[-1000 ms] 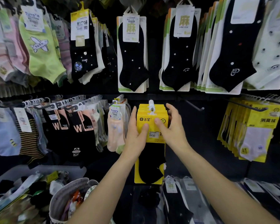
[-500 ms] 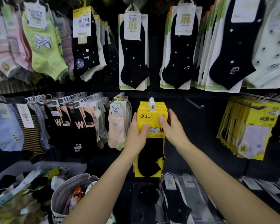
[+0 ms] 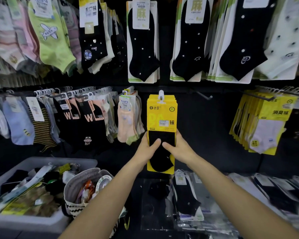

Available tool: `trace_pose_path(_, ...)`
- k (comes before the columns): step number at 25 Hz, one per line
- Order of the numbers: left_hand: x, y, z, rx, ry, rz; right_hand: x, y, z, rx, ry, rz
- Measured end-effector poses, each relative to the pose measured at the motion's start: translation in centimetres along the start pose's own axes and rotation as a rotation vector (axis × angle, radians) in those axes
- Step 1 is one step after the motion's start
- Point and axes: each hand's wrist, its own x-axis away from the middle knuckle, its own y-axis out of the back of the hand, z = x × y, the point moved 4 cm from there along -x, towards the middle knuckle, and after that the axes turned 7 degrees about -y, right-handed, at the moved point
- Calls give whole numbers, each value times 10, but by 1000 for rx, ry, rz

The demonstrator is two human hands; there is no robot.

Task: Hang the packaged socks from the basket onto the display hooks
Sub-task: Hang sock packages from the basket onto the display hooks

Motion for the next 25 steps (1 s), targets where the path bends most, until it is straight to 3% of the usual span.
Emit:
trace_pose_path(3, 22, 3, 20, 38, 97, -37, 14, 1, -30, 23, -119, 21)
trace_pose_path(8, 116, -2, 90, -136, 402, -78, 102, -3, -125, 99, -361, 221)
trace_pose_path(11, 193, -50, 139, -164, 539, 75, 172, -5, -196, 180, -513, 295)
trace_pose_path(14, 268, -114, 176, -212, 624, 280, 233, 7, -261, 254, -665, 233)
trace_pose_path(17, 333, -169, 198, -166, 682, 486, 270, 17, -307, 552, -668, 322)
trace_pose_path(20, 362, -199, 219, -165, 661, 495, 286, 19, -330, 859, -636, 515)
trace_pose_path(25, 358, -230, 241, -139, 692, 427, 299, 1, -345, 857, -637, 702)
